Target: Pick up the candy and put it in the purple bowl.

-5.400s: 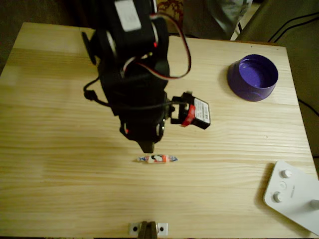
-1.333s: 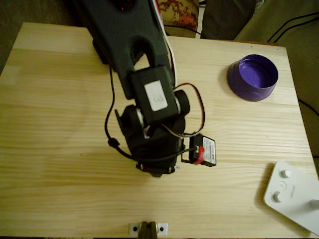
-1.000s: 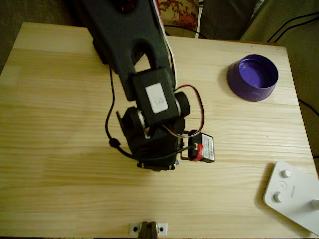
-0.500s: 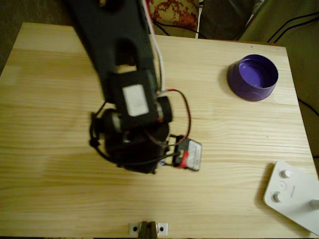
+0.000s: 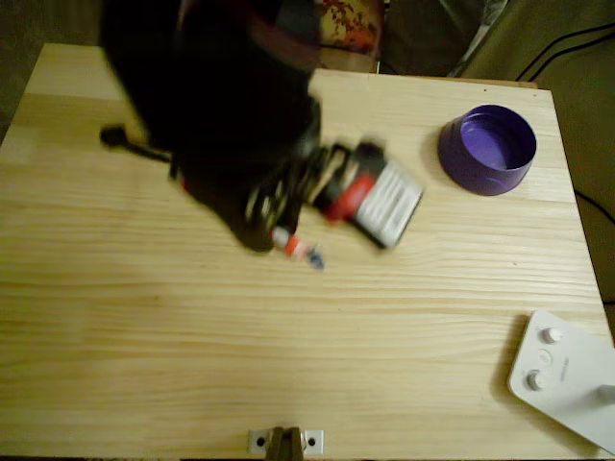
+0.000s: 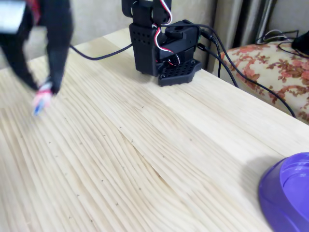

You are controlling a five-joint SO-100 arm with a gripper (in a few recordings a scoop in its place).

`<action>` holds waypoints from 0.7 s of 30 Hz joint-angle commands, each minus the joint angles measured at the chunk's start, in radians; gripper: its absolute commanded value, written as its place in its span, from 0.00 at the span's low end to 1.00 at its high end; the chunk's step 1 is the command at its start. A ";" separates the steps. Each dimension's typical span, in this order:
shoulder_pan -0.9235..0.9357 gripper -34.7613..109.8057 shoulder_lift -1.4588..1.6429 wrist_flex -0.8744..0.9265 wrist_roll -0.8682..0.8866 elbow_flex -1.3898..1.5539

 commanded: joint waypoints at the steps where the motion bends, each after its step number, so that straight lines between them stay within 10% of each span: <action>1: -0.086 0.24 0.253 0.054 0.084 -0.083; 21: -0.917 0.24 0.463 0.035 0.364 -0.091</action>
